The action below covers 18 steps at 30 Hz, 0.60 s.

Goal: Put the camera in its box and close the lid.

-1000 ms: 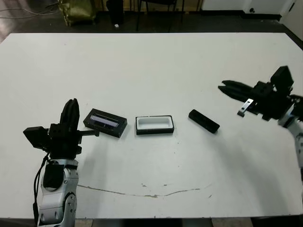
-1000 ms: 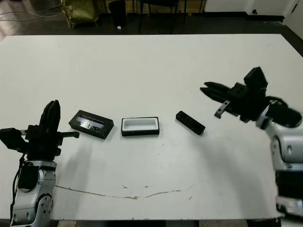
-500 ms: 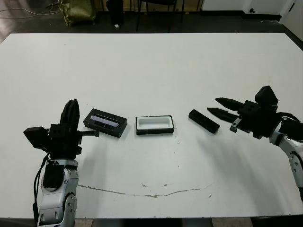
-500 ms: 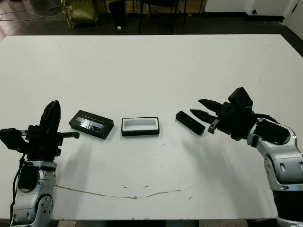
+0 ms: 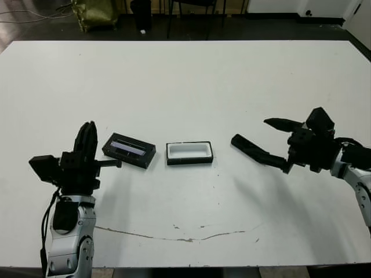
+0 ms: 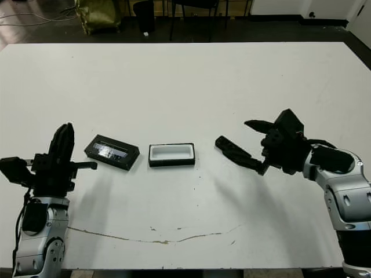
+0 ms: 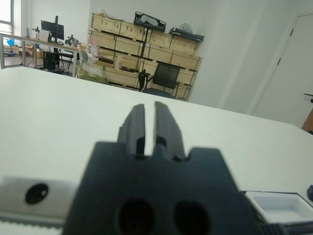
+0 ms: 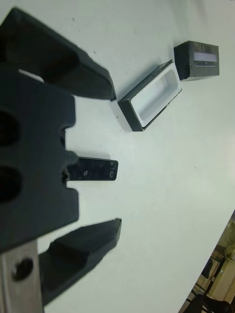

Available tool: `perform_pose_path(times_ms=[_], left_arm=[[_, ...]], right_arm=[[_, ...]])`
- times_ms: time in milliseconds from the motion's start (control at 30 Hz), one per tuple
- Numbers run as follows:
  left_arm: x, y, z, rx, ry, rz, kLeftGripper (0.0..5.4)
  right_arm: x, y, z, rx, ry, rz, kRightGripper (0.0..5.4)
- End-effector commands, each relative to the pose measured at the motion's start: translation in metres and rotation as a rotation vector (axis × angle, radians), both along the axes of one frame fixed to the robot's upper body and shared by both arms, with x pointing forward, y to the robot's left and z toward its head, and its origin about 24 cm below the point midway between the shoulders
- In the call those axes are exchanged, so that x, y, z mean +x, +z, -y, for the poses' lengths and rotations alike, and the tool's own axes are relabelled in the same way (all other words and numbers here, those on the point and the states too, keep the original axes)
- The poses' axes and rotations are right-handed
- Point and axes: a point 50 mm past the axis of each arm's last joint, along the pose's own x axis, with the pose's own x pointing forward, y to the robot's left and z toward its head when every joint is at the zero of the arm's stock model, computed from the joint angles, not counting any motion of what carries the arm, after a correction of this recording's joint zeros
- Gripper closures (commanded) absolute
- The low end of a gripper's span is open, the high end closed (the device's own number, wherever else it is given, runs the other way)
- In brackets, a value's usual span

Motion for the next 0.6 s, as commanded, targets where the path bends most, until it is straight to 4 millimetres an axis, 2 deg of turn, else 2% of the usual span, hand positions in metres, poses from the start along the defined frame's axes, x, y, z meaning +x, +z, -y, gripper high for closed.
perform_pose_path(times_ms=[33, 600], left_arm=[[-0.001, -0.006, -0.004, 0.013, 0.005, -0.023, 5.40], [-0.002, -0.006, -0.003, 0.013, 0.006, -0.023, 5.40]], right_arm=[[0.002, -0.006, 0.004, -0.023, -0.010, -0.028, 0.02], [0.004, -0.023, 0.010, 0.003, -0.050, -0.071, 0.02]])
